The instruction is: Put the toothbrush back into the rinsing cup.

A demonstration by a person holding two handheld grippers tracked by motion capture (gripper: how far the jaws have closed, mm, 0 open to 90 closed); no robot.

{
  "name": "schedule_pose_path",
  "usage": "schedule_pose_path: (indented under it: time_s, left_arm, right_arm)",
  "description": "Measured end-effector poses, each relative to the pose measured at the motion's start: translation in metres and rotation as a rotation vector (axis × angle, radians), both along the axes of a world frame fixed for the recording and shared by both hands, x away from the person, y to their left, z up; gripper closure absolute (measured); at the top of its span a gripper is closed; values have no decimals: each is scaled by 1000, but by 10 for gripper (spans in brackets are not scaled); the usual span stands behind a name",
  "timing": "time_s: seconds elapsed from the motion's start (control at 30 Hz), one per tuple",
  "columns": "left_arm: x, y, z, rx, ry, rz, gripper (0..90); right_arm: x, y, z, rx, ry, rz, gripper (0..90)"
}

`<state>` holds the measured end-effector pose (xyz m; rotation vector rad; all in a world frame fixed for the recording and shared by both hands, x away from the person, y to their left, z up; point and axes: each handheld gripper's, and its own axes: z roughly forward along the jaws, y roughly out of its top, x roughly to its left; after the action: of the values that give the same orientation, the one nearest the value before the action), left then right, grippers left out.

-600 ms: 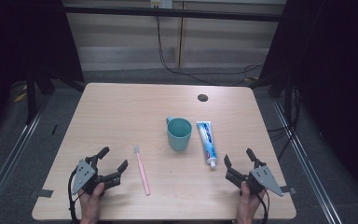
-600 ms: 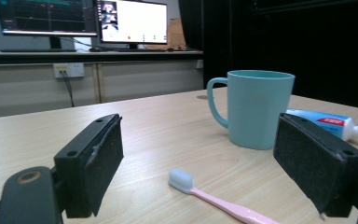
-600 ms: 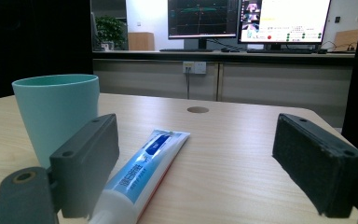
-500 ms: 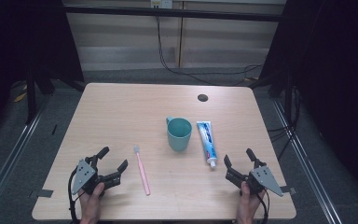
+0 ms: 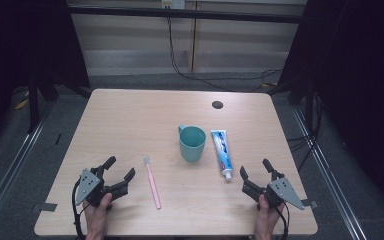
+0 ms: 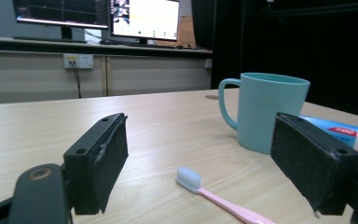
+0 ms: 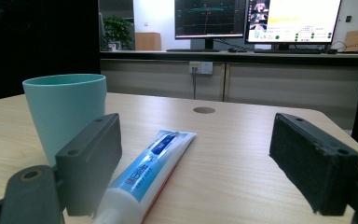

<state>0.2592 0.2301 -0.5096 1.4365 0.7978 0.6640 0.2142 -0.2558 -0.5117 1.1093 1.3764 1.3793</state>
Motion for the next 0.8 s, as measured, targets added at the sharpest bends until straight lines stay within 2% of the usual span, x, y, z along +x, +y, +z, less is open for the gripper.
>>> schedule_pose_path:
  time_s: [0.03,0.07,0.13,0.23,0.27,0.3,0.4,0.43,0.6,0.7,0.8]
  left_arm:
    - [0,0,0,0,0,0,188]
    - [0,1,0,-4,20,-17,178]
    - [1,1,1,-13,33,-13,178]
    - [3,2,2,7,78,-15,210]
    - [3,2,2,7,78,-15,210]
    - [3,2,4,4,95,-24,214]
    - [1,3,8,18,104,-29,214]
    - [1,3,13,29,130,-38,219]
    - [1,4,21,26,165,-62,225]
    - [0,3,25,42,178,-83,225]
    - [2,-2,27,75,211,-110,259]
  right_arm:
    - [0,0,0,0,0,0,158]
    - [0,0,0,1,0,-6,151]
    - [0,0,0,0,1,-8,151]
    - [0,0,0,1,1,-8,152]
    - [0,0,0,1,1,-8,152]
    - [0,0,0,1,0,-9,152]
    - [0,0,0,0,0,-10,152]
    - [0,0,0,0,0,-10,152]
    - [0,0,0,1,0,-10,152]
    - [0,0,0,1,0,-10,147]
    - [0,1,0,1,0,-15,147]
